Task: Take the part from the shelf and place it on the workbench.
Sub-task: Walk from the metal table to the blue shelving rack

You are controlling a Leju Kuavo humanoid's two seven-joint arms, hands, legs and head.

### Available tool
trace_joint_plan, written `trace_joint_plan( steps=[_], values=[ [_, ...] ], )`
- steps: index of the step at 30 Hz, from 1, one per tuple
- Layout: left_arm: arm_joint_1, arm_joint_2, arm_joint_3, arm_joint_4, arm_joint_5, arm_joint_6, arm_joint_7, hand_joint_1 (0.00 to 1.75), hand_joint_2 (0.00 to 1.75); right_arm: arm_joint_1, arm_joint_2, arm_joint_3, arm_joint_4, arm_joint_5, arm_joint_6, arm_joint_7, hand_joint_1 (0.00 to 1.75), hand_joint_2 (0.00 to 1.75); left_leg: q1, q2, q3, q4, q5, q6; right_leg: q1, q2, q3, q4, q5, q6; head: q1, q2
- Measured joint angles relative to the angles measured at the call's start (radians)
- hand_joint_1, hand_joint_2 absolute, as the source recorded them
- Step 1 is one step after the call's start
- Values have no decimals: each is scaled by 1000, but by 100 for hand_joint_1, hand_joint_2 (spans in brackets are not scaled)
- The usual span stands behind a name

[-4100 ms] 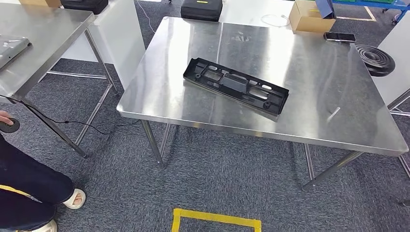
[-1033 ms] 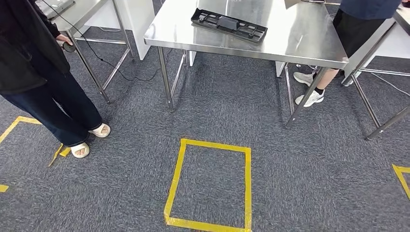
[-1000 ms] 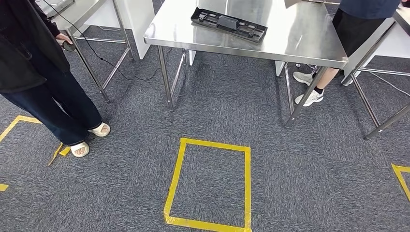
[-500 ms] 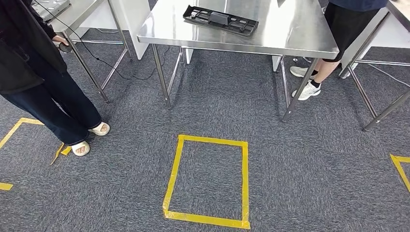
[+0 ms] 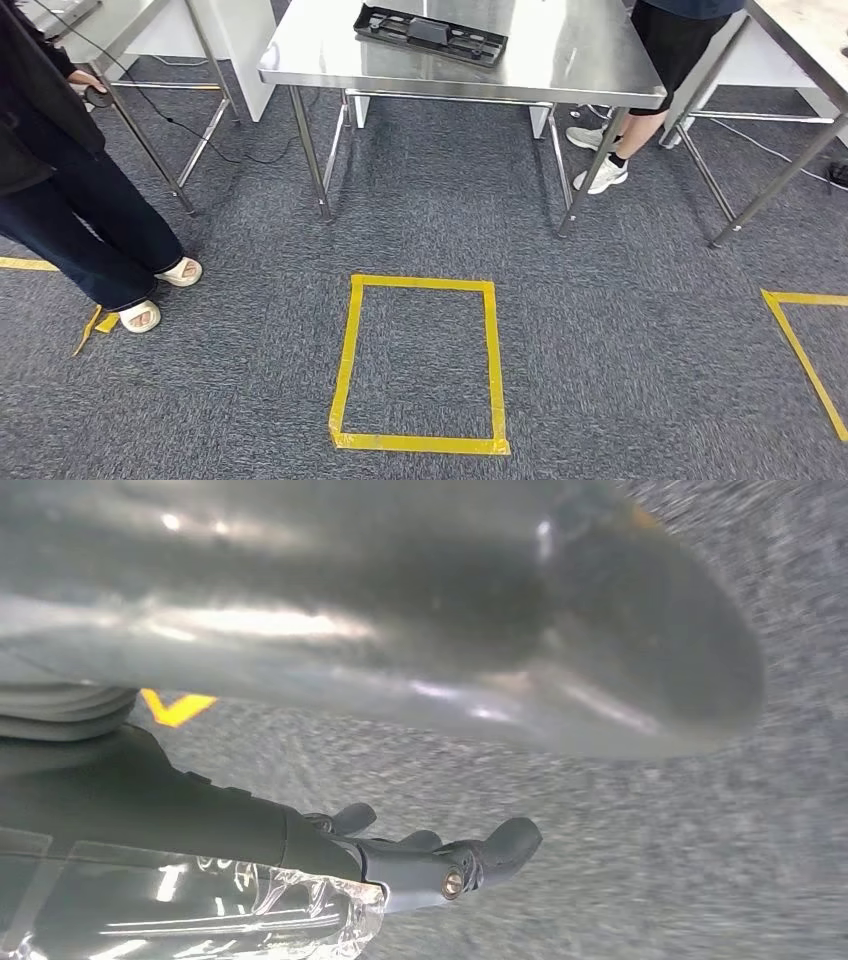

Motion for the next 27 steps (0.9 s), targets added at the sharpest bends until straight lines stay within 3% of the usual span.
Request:
trace_joint_plan(
  steps=[1, 3, 5, 6, 8, 10, 13, 14, 15, 16, 17, 19, 21, 22, 24, 26, 27],
  values=[
    [0, 0, 0, 0, 0, 0, -1, 0, 0, 2, 0, 0, 0, -1, 0, -1, 0, 0, 0, 8, -1, 0, 1, -1, -1, -4, 17, -23, 12, 8, 1, 0],
    [0, 0, 0, 0, 0, 0, -3, 0, 0, 2, 0, -1, 0, -1, 1, -2, 0, 0, 0, 24, 1, 1, 2, -4, -2, -26, 98, -161, 59, 24, 3, 0],
    [-1, 0, 0, 0, 0, 0, -6, 0, 0, -2, -1, -2, 0, 0, 1, -3, 0, 0, -5, 37, 3, 3, 1, -13, 2, -52, 157, -273, 90, 22, 3, 0],
    [-2, 0, 0, 0, 0, 0, -7, 0, 0, -4, 0, -3, 0, -1, 1, -4, 0, 0, -7, 42, 3, 3, 1, -19, 5, -57, 165, -292, 93, 16, 3, 0],
    [-4, 0, 0, 0, 0, 0, -9, 0, 0, -2, 1, -7, 0, -1, 1, -4, 0, 0, -6, 50, 4, 3, 2, -30, 8, -44, 159, -293, 98, 0, 1, 0],
    [-6, 0, 0, 0, 0, 0, -10, 0, 0, -1, 3, -12, 0, -2, 1, -4, 0, 0, -2, 29, -6, 29, -20, -43, 1, -32, 160, -295, 104, -14, 0, 0],
    [-5, 1, 0, 0, 0, 0, -10, 0, 0, -4, 4, -15, 0, -3, 2, -5, 0, 0, 2, -20, -80, 197, -122, -54, -2, -13, 154, -296, 114, -33, -3, 0],
    [-4, 1, 0, 0, 0, 0, -10, 0, 0, -4, 5, -15, 0, -3, 2, -6, 0, 0, 2, -25, -106, 255, -145, -56, -1, -6, 152, -295, 116, -35, -3, 0],
    [-4, 2, 0, 0, 0, 0, -10, 0, 0, -4, 5, -16, 0, -3, 3, -6, 0, 0, 3, -27, -119, 284, -149, -56, -1, 2, 150, -295, 117, -36, -4, 0],
    [-3, 2, 0, 0, 0, -1, -10, 0, 0, -3, 6, -16, 0, -3, 4, -7, 0, 0, 4, -28, -114, 278, -133, -57, -1, 11, 150, -294, 118, -36, -4, 0],
    [-3, 3, 0, 0, 0, -1, -10, 0, 0, -3, 7, -16, 0, -3, 5, -7, 0, 0, 6, -30, -92, 235, -102, -56, -1, 21, 151, -293, 118, -35, -4, 0],
    [-4, 3, 0, 0, -1, -2, -10, 0, 0, -5, 9, -16, 0, -4, 5, -7, 0, 0, 14, -66, -25, 103, -39, -54, 0, 40, 149, -287, 117, -31, -5, 0],
    [-5, 4, 0, 0, -2, -2, -10, 0, 0, -10, 10, -16, 0, -4, 5, -7, 0, 0, 16, -100, 8, 28, -20, -51, 3, 58, 136, -279, 119, -21, -5, 0],
    [-5, 4, 0, 0, -3, -2, -10, 0, 0, -11, 10, -16, 0, -4, 5, -7, 0, 0, 13, -102, 8, 20, -22, -47, 3, 67, 130, -278, 121, -13, -5, 0],
    [-6, 4, 0, 0, -4, -2, -11, 0, 0, -9, 10, -16, 0, -4, 5, -7, 0, 0, 10, -82, 7, 13, -16, -33, 0, 73, 116, -277, 125, 2, -5, 0],
    [-8, 4, 0, 0, -4, -2, -11, 0, 0, -8, 10, -17, 0, -5, 5, -7, 0, 0, 11, -59, 7, 4, -8, -18, 1, 39, 87, -231, 101, 4, -1, 0],
    [-9, 3, 0, 0, -4, -2, -11, 0, 0, -10, 11, -17, 0, -5, 5, -7, 0, 0, 10, -46, 7, 2, -6, -13, 1, 17, 61, -177, 75, 1, 1, 0]
  ],
)
